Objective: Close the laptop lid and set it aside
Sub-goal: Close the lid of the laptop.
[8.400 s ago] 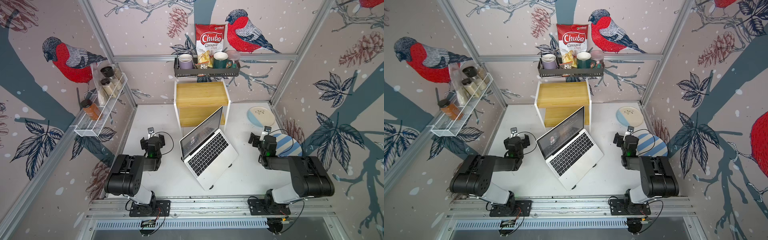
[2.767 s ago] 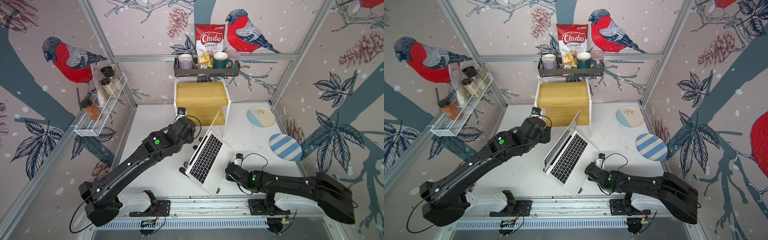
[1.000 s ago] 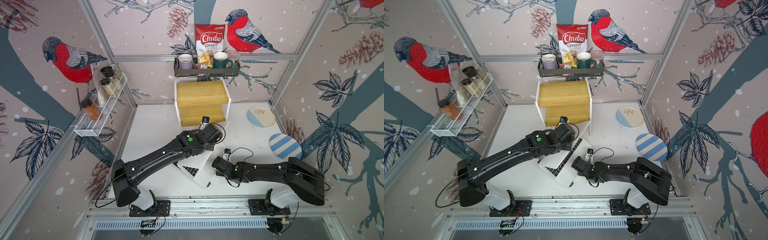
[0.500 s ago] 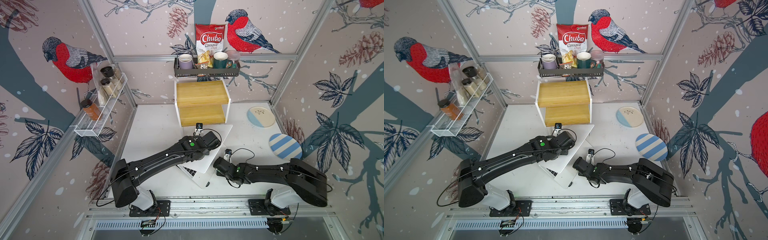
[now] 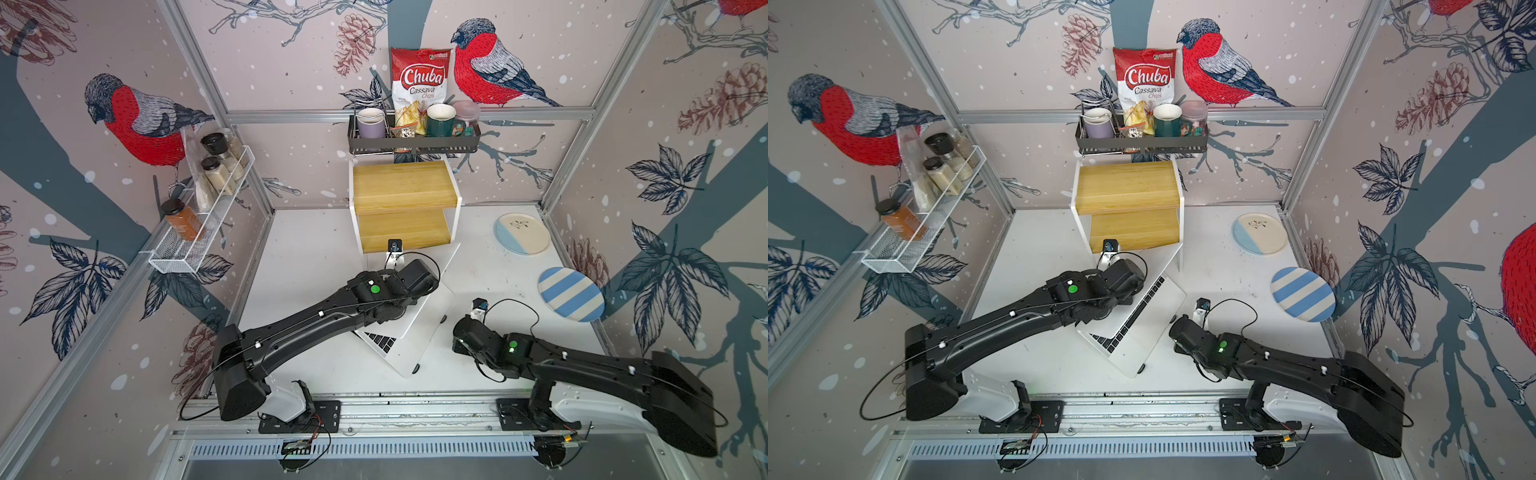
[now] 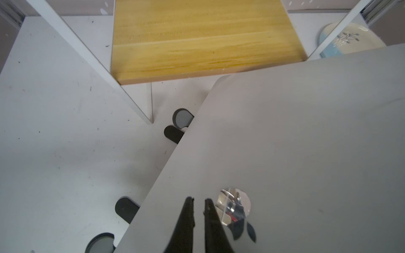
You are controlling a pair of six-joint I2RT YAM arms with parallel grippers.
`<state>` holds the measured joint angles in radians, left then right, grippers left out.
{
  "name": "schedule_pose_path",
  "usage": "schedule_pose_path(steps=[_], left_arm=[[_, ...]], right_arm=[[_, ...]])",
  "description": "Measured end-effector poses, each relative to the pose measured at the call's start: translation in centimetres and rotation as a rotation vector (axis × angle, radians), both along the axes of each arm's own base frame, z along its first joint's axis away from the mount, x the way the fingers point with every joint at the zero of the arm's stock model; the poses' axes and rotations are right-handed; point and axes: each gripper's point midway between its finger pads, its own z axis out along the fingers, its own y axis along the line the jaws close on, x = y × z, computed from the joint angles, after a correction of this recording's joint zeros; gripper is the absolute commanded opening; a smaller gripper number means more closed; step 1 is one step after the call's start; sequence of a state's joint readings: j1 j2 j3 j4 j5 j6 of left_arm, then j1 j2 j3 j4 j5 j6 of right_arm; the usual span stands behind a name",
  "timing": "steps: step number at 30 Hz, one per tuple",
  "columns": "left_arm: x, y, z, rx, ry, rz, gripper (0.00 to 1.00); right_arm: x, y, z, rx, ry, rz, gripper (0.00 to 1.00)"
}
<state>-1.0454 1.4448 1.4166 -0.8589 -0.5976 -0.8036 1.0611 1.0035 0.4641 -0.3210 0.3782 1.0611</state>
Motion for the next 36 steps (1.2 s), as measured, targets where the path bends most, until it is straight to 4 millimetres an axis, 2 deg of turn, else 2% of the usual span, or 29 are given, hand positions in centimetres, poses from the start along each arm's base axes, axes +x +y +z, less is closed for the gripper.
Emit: schedule_pose_path(steps=[3, 6, 11, 16, 19, 28, 31, 36], left_arm=[[-0.4, 0.0, 1.7, -0.034, -0.016, -0.031, 0.13], [-1.1, -0.1, 2.6, -0.077, -0.009, -0.074, 0.12], [-2.9, -0.7, 2.3, -0.161, 0.033, -0.164, 0.11], [-4.2, -1.9, 1.9, -0.239, 0.074, -0.240, 0.10], [-4.8, -2.4, 1.8, -0.266, 0.087, -0.268, 0.10], [-5.2, -2.0, 0.1, -0.264, 0.114, -0.251, 0.10], [-4.9, -1.8, 0.0, -0.253, 0.103, -0.236, 0.11], [-4.5, -1.3, -0.1, -0.236, 0.088, -0.196, 0.11]], right_arm=[[0.0, -1.1, 3.2, 0.046, -0.057, 0.003, 0.17], [0.1, -2.1, 8.0, 0.107, -0.142, 0.005, 0.17], [0.0, -4.0, 16.0, 0.170, -0.282, 0.009, 0.13], [0.3, -3.6, 22.0, 0.186, -0.362, 0.050, 0.05], [0.9, -2.2, 23.4, 0.154, -0.363, 0.086, 0.00], [2.3, 4.2, 26.4, 0.165, -0.336, 0.215, 0.00], [2.8, 5.9, 26.2, 0.161, -0.322, 0.246, 0.00], [3.3, 8.5, 24.7, 0.146, -0.277, 0.295, 0.00]])
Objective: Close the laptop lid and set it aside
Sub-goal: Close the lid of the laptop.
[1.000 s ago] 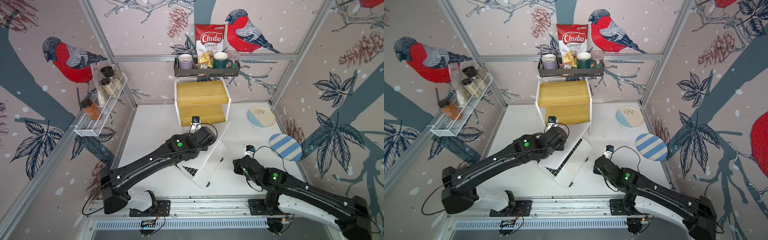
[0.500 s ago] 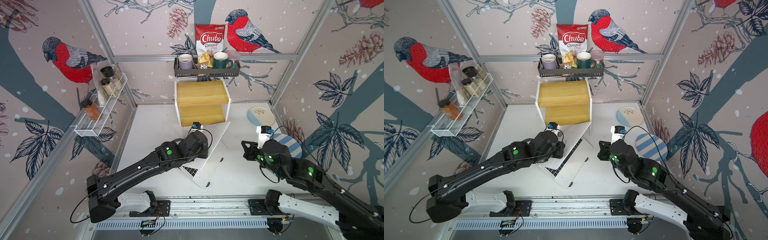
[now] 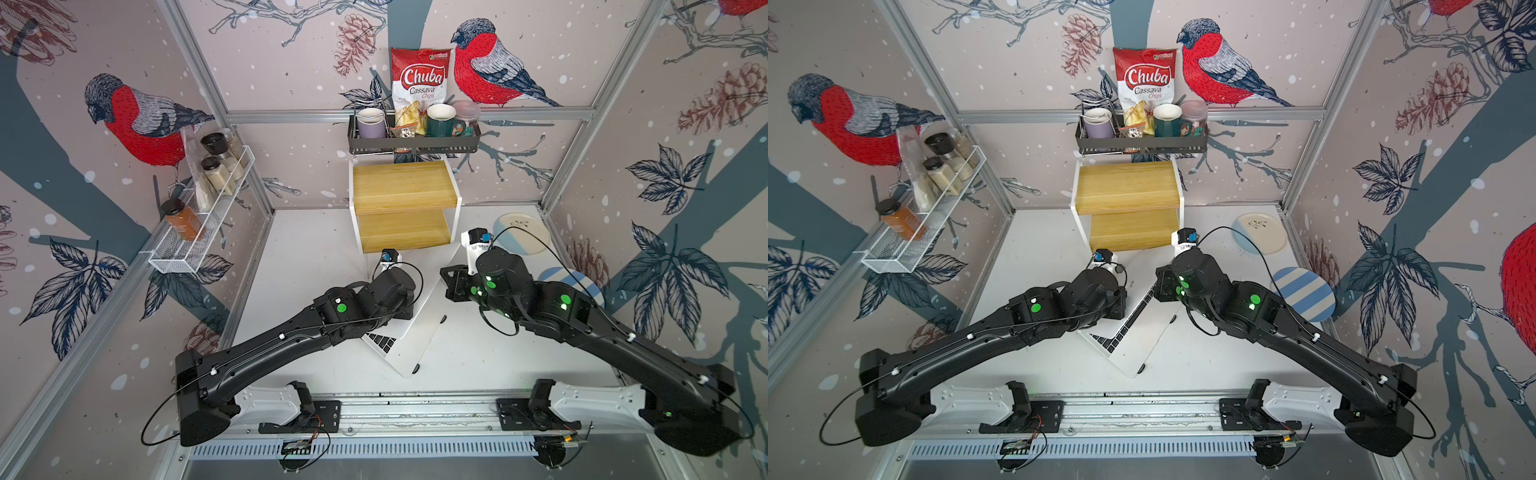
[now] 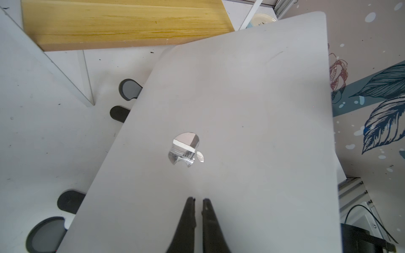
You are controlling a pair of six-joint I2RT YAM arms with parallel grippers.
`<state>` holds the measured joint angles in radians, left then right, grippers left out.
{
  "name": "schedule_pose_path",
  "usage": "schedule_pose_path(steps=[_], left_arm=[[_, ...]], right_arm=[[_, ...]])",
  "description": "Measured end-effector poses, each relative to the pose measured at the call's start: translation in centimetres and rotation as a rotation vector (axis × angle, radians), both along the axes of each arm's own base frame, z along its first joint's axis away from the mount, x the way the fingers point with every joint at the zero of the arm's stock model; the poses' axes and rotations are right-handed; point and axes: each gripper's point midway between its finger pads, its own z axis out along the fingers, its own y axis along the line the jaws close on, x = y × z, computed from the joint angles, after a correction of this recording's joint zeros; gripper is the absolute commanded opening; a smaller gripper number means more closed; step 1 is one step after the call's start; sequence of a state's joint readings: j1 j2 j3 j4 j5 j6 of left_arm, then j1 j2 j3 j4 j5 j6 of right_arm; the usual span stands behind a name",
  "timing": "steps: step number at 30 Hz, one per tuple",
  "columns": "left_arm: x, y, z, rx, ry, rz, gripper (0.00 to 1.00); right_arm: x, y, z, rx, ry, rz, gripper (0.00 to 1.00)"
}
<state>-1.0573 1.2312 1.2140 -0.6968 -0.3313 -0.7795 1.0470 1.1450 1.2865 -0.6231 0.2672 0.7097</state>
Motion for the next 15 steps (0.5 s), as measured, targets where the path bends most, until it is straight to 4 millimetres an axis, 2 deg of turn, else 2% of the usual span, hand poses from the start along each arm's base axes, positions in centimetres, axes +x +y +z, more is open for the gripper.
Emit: schedule_pose_path(steps=[3, 8, 11, 15], left_arm=[[0.1, 0.3, -0.2, 0.018, -0.002, 0.010, 0.11], [0.3, 0.4, -0.4, 0.029, -0.007, 0.018, 0.11], [0.4, 0.6, -0.3, 0.033, -0.013, 0.027, 0.12], [0.6, 0.8, -0.2, 0.042, -0.023, 0.040, 0.13]], right_arm=[[0.4, 1.1, -1.2, -0.027, 0.024, 0.013, 0.00], [0.7, 2.0, -1.7, -0.032, 0.032, 0.021, 0.00], [0.9, 2.0, -2.3, -0.037, 0.037, 0.018, 0.00], [0.7, 1.4, -4.8, -0.076, 0.067, 0.011, 0.00]])
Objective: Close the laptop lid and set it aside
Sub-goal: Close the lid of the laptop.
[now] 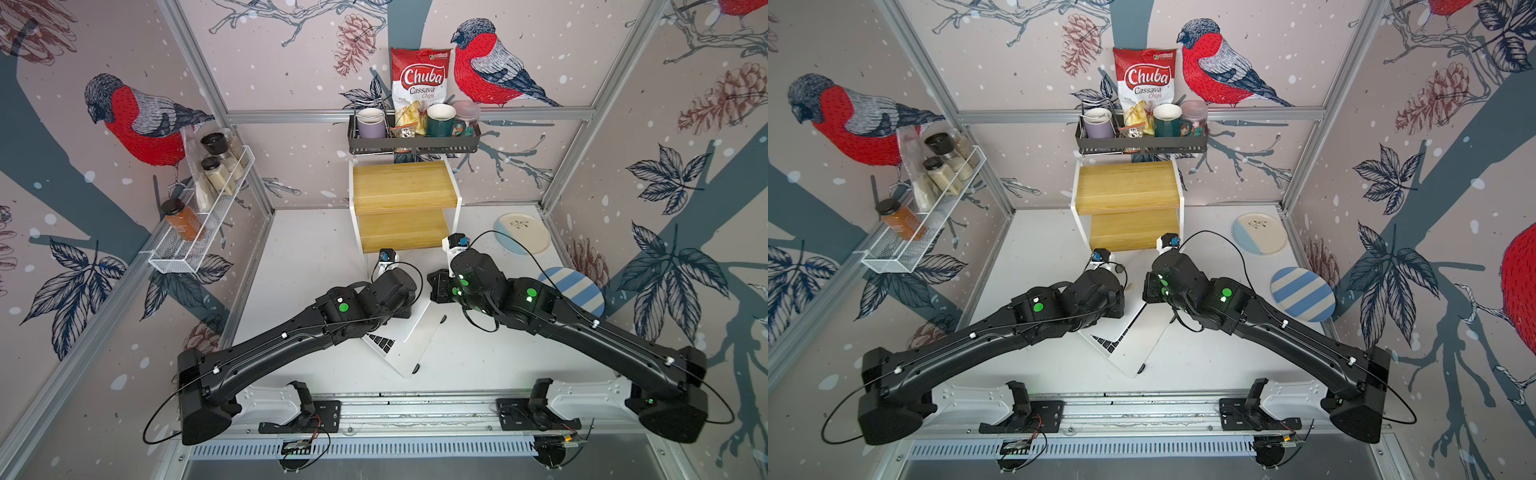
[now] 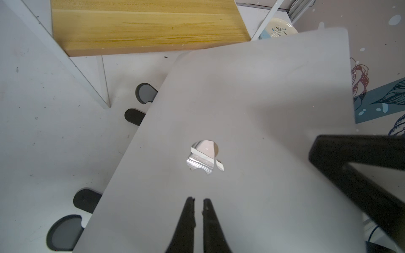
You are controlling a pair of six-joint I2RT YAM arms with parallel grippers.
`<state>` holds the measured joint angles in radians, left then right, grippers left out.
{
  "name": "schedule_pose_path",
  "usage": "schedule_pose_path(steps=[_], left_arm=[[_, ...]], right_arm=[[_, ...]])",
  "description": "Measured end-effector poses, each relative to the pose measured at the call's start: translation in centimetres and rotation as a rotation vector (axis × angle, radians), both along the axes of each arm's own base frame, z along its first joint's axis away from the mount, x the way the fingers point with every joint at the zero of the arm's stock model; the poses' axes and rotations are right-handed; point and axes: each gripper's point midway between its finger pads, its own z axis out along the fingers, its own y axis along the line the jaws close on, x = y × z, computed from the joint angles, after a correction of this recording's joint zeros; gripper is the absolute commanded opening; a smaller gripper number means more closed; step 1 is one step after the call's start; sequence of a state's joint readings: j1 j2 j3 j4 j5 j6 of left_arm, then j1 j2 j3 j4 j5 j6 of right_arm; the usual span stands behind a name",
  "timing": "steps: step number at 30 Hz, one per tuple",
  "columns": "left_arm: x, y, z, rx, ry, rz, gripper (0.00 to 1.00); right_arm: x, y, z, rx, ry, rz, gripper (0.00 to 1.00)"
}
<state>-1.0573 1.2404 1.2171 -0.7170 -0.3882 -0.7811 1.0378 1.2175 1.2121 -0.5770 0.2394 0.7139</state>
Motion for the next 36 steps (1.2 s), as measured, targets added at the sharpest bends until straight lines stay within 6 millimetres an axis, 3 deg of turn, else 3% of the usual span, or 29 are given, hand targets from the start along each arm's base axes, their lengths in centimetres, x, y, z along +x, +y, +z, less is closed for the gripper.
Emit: schedule_pose_path(steps=[7, 14, 23, 29, 36], left_arm=[[0.4, 0.6, 0.5, 0.021, -0.025, 0.024, 0.28], [1.0, 2.3, 1.3, 0.068, -0.063, 0.048, 0.53], [2.1, 4.4, -1.2, 0.143, 0.020, 0.013, 0.76], [2.7, 4.8, -3.7, 0.183, 0.090, -0.047, 0.79], [4.0, 5.0, -6.0, 0.231, 0.158, -0.063, 0.78]], right_arm=[[-1.1, -2.1, -4.6, -0.034, 0.064, -0.037, 0.00], [-2.6, -4.8, -11.6, -0.094, 0.163, -0.086, 0.00], [-3.5, -5.5, -18.2, -0.118, 0.261, -0.111, 0.00], [-4.0, -5.6, -21.1, -0.116, 0.293, -0.109, 0.00], [-4.2, -5.5, -22.1, -0.101, 0.296, -0.104, 0.00]])
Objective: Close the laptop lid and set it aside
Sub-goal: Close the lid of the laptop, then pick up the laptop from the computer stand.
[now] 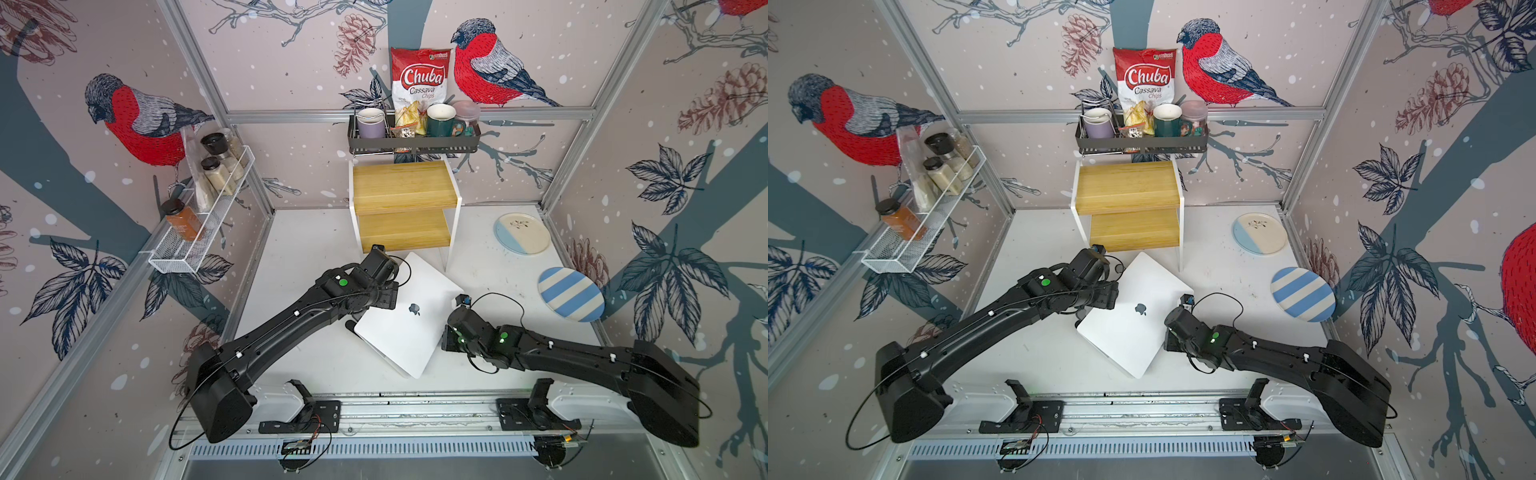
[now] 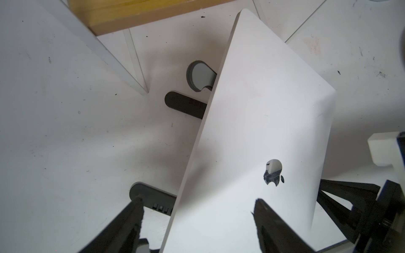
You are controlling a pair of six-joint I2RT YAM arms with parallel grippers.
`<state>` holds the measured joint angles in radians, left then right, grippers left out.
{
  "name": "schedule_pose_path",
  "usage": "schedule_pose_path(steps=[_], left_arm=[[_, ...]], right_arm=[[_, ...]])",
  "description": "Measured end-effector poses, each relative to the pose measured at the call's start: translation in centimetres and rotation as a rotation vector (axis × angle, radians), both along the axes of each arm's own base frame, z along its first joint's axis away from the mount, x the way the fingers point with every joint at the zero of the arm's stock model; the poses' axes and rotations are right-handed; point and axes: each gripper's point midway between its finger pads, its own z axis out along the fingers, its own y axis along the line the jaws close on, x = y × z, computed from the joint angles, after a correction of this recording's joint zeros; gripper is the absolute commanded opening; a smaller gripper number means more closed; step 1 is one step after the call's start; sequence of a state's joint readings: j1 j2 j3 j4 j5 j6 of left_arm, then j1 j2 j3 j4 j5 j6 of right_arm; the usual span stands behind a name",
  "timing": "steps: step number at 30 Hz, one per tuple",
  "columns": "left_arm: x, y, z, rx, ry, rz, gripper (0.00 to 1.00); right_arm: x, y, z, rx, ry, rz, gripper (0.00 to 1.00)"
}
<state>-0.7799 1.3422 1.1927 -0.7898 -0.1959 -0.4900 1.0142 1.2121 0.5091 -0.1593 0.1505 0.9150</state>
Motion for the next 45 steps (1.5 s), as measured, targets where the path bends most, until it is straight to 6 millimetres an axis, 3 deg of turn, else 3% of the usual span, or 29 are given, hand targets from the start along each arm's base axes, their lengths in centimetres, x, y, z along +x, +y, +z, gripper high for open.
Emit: schedule_pose_path(steps=[16, 22, 28, 31, 37, 45], left_arm=[[1.3, -0.3, -4.1, 0.083, 0.063, 0.005, 0.65], [1.6, -0.4, -4.7, 0.079, 0.058, 0.013, 0.68], [1.7, -0.2, -5.8, 0.078, 0.072, 0.032, 0.66], [1.7, -0.3, -6.0, 0.074, 0.073, 0.035, 0.66], [1.7, -0.8, -6.3, 0.050, 0.074, 0.028, 0.65], [1.7, -1.2, -6.5, 0.030, 0.083, 0.022, 0.61]], right_arm=[[0.5, 0.0, -1.8, -0.082, 0.018, -0.013, 0.00], [-0.2, -0.3, 1.6, -0.045, -0.056, 0.003, 0.01], [-0.2, -1.2, 7.0, 0.054, -0.165, -0.004, 0.07], [-0.1, -1.3, 8.0, 0.084, -0.186, -0.010, 0.08], [1.2, -0.9, 6.1, 0.052, -0.138, -0.037, 0.08], [1.6, 2.0, 2.6, 0.040, -0.040, 0.010, 0.08]])
